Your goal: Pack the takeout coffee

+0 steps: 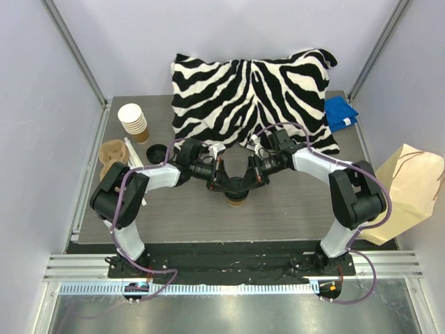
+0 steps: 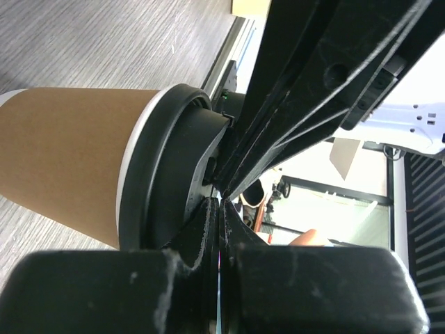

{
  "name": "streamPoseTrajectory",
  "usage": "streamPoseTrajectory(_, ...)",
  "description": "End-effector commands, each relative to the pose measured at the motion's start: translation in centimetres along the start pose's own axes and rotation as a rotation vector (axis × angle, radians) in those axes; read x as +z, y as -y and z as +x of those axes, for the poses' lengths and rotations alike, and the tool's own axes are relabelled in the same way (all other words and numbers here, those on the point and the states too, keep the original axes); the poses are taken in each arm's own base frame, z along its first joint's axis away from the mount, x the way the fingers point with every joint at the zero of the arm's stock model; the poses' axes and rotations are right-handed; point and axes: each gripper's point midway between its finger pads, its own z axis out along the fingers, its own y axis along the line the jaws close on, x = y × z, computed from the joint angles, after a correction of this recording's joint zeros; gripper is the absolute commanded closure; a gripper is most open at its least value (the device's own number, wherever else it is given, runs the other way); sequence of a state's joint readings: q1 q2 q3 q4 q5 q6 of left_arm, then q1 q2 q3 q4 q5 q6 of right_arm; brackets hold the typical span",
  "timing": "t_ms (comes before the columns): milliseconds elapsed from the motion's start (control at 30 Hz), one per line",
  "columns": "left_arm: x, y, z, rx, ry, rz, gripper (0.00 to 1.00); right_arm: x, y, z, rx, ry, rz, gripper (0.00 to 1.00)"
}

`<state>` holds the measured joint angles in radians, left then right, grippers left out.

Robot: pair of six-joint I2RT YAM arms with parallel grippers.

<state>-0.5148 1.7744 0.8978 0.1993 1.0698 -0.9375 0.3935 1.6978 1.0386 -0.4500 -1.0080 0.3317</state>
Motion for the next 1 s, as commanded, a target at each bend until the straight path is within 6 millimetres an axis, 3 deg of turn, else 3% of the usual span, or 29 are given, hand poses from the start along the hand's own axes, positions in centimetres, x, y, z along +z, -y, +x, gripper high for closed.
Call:
streamPoseTrajectory(0,0.4,-3.0,-1.5,-0.005,0.064,-0.074,1.00,1.0,4.3,1.7,0.042,-0.052,0.094,0.99)
streamPoseTrajectory(533,0.5,-7.9,-0.6,-0.114,0.051,-0.127,1.00,1.6,7.2,2.4,0.130,-0.090,0.098,0.99)
streamPoseTrajectory(967,-0.1,-12.0,0.6,-0.174,0.043,-0.224,1.00,1.9,7.9,2.7,0.145,-0.105,0.106,0.99)
